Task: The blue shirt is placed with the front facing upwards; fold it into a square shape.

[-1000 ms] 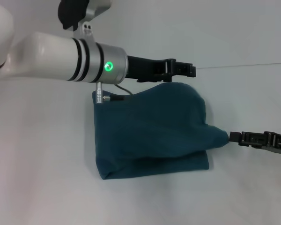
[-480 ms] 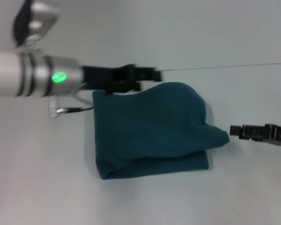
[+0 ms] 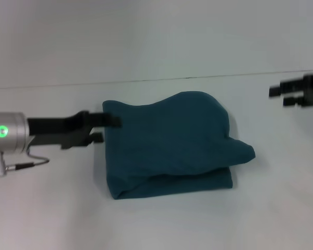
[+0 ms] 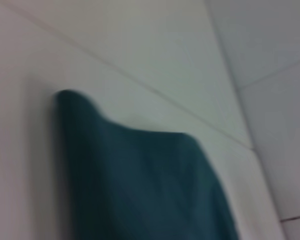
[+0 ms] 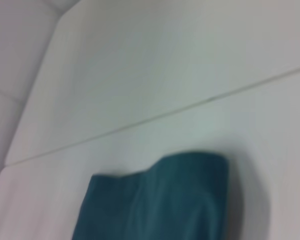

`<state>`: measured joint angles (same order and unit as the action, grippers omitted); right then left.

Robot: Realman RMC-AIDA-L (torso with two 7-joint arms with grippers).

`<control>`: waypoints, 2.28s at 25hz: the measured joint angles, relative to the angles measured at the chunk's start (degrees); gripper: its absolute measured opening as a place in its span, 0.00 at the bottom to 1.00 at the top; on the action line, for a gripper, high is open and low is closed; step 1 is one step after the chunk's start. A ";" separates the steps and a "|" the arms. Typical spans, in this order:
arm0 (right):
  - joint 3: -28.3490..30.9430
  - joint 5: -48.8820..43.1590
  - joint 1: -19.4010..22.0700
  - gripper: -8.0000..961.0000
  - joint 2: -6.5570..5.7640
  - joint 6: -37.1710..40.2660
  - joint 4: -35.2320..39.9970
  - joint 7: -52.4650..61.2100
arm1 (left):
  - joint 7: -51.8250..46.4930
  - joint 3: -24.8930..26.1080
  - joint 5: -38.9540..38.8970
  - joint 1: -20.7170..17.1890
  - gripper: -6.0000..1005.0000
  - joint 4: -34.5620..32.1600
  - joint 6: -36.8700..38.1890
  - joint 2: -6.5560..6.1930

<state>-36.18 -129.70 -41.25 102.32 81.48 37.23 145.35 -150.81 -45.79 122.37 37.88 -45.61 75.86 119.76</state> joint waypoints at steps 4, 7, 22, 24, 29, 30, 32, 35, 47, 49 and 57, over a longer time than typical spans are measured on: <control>0.36 -7.60 -2.80 0.68 0.19 -3.59 3.48 7.21 | 0.14 1.31 3.39 -0.28 0.75 2.55 -3.04 0.05; 0.64 -9.08 -3.51 0.68 0.06 -3.33 4.18 9.02 | 0.67 0.86 3.72 -0.29 0.75 3.86 -4.67 0.19; 2.24 -9.22 -2.32 0.68 -0.73 0.10 5.82 10.19 | 0.98 -3.78 7.58 5.03 0.75 11.66 -14.18 0.21; 2.14 -9.24 -2.24 0.68 -0.78 0.15 5.83 10.06 | 0.99 -4.30 7.64 5.81 0.75 12.50 -14.33 0.28; 1.95 -9.26 -2.23 0.68 -0.80 0.25 5.83 9.56 | 1.00 -6.75 7.69 7.82 0.75 14.14 -14.66 0.94; 1.99 -9.26 -2.28 0.68 -0.79 0.28 5.83 9.35 | 0.95 -7.14 7.69 8.17 0.75 14.30 -14.72 1.13; 2.00 -9.26 -2.30 0.68 -0.75 0.32 5.83 9.19 | 0.85 -7.47 7.64 8.50 0.75 14.27 -14.69 1.29; 2.23 -9.16 -2.16 0.68 -0.74 0.53 5.83 8.94 | 1.10 -7.39 7.10 8.04 0.73 12.65 -14.04 1.62; 2.44 -8.91 -2.08 0.68 -0.72 0.88 5.83 8.53 | 1.40 -7.08 6.47 7.81 0.46 11.68 -10.93 1.85; 2.44 -8.90 -2.03 0.68 -0.72 0.85 5.83 8.53 | 1.59 -7.05 5.35 7.31 0.37 10.74 -8.56 2.00; 2.41 -8.90 -1.98 0.68 -0.72 0.68 5.83 8.54 | 1.62 -6.97 4.59 4.68 0.07 7.48 -2.18 2.76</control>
<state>-33.78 -138.60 -43.22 101.60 82.16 43.07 153.89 -149.19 -52.76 126.96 42.56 -38.13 73.68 122.51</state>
